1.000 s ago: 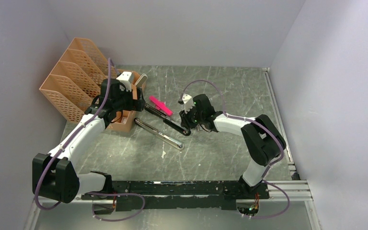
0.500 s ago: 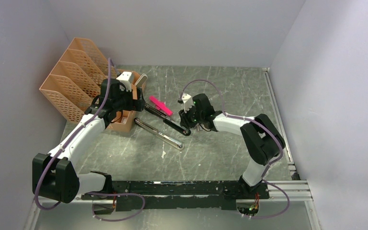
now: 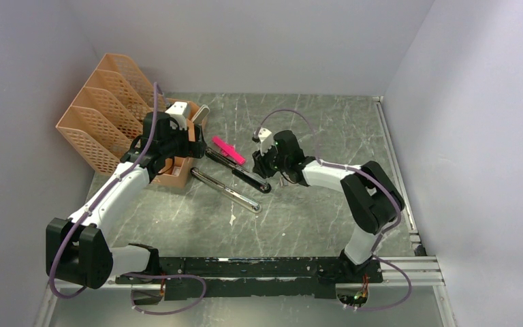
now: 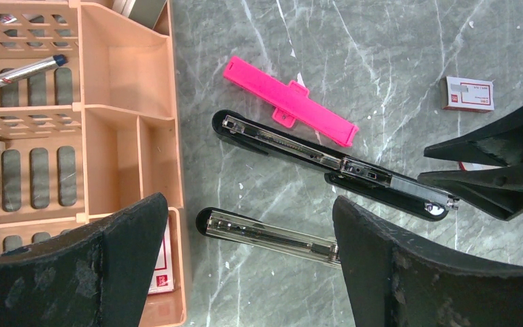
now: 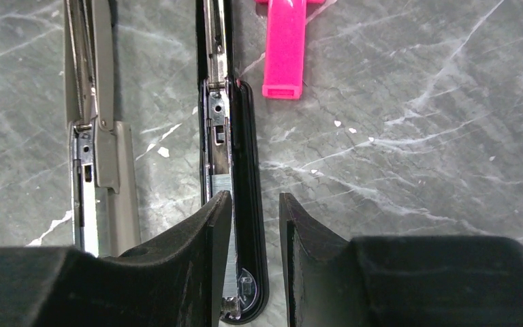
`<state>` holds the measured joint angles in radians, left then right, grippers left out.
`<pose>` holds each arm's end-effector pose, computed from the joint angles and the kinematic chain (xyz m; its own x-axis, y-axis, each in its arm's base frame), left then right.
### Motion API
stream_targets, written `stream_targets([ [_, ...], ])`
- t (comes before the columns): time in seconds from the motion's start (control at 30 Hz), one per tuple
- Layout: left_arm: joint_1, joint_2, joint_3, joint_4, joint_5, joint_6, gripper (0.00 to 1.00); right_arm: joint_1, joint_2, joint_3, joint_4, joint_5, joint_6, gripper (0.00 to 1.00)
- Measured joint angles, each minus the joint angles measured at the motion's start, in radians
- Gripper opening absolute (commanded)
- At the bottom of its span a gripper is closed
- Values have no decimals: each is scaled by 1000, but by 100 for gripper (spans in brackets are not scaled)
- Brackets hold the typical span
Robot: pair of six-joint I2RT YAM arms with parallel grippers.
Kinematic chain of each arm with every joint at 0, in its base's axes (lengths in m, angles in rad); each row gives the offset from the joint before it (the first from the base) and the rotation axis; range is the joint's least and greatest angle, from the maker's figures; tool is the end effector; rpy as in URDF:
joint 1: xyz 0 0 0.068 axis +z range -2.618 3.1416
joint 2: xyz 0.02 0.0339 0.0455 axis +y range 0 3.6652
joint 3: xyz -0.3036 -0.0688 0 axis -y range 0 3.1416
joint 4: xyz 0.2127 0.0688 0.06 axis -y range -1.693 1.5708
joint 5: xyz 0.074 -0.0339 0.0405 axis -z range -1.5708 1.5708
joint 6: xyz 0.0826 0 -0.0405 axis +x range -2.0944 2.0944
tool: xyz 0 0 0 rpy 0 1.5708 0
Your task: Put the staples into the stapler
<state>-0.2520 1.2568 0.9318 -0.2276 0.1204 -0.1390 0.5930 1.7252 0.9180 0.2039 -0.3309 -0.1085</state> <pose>0.2684 -0.0794 0.3093 -0.5514 -0.0001 -0.8342 0.2728 0.9450 -0.1804 0.3021 0.2360 0.2150 -0.3865 -0.3839 -0.8386 -0.7969 0.5967 0.0941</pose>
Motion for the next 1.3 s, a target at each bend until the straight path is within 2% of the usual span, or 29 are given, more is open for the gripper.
stream_targets([
  [0.47,0,0,0,0,0,0,95,4,51,24,-38,6,0,35],
  [1.3,0,0,-8,11,5,0,95,6,-8,-32,-75,23,-8,35],
])
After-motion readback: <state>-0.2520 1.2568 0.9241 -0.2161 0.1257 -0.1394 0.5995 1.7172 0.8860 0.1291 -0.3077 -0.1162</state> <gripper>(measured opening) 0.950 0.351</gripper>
